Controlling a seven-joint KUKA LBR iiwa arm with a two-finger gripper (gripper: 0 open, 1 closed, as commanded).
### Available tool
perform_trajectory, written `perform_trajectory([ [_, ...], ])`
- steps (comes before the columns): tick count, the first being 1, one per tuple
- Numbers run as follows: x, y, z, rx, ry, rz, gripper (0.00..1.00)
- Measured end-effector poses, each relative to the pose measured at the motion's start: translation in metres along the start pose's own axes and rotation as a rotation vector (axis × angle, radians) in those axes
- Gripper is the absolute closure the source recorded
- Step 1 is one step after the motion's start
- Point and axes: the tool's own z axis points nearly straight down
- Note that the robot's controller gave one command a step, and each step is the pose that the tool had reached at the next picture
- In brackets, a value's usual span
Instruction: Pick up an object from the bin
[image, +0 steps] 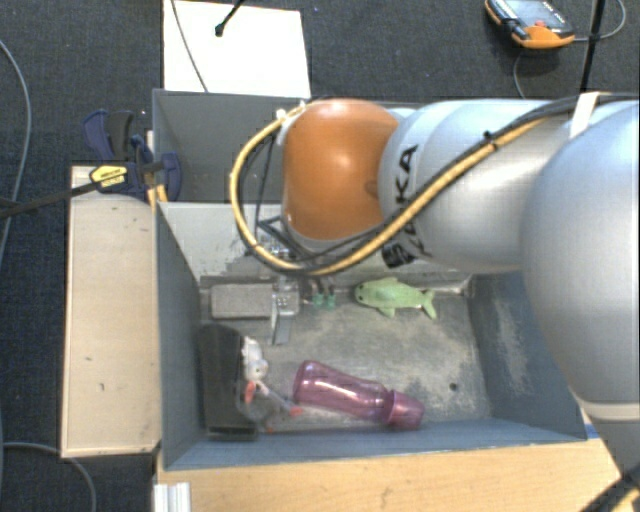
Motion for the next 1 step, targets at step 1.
perform_trajectory([
  [1,-0.0019,-0.0009,-0.0048,-0.002,-0.008,0.004,0.0],
])
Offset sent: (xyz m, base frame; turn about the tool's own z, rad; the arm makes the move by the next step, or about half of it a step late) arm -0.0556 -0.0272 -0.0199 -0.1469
